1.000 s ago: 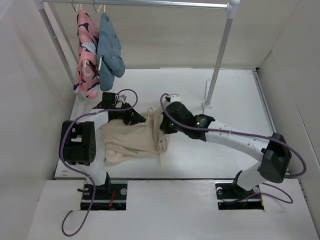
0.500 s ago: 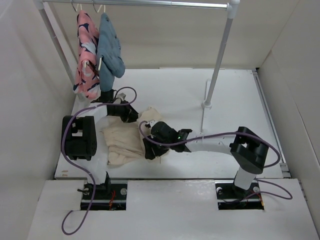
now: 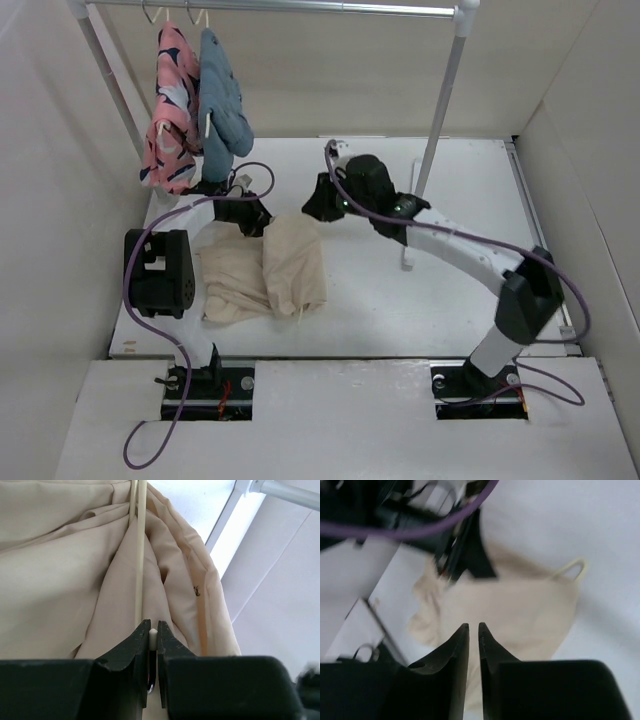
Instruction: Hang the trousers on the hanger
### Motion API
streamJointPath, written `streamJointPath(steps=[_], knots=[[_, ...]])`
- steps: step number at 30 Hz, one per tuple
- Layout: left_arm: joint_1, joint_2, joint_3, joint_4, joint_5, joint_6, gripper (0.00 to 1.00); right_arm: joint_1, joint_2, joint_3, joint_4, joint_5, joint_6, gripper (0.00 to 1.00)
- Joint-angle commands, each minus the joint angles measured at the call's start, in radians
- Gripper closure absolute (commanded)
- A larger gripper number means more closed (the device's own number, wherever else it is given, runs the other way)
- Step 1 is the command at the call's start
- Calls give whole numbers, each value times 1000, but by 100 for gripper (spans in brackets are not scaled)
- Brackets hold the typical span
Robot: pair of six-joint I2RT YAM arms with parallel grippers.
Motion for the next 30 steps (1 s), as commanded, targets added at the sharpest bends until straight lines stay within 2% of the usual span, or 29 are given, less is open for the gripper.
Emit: streamJointPath(steps=[1,4,7,8,10,11,13,16,18,22,24,30], knots=[[-22,-9,49,18,-71,35,100,-65,197,100,129,-130,15,83],[-31,-9,49,27,-80,35,100,-78,293,109,301,-199,87,83],[-32,-18,31,48,-68,14,100,-78,343,83,404,-280,144,86],[-32,-18,31,48,-68,13,100,-78,353,44,441,-294,156,93],[-32,-8,31,71,-42,-11,100,-78,365,-25,498,-322,196,99],[-32,1,41,71,-28,-11,100,-66,365,-111,592,-359,228,100],[-32,14,60,71,-28,-11,100,-42,365,-171,664,-388,238,100],[-32,24,90,62,-28,12,100,7,415,-184,664,-388,225,100],[-32,34,90,62,-19,12,100,25,458,-158,606,-368,215,100],[-42,24,90,90,33,12,100,25,589,9,485,-281,202,100],[-56,3,90,110,58,0,100,25,618,42,454,-235,202,100],[-105,-51,-6,163,78,-63,100,-62,606,42,454,-91,365,100]])
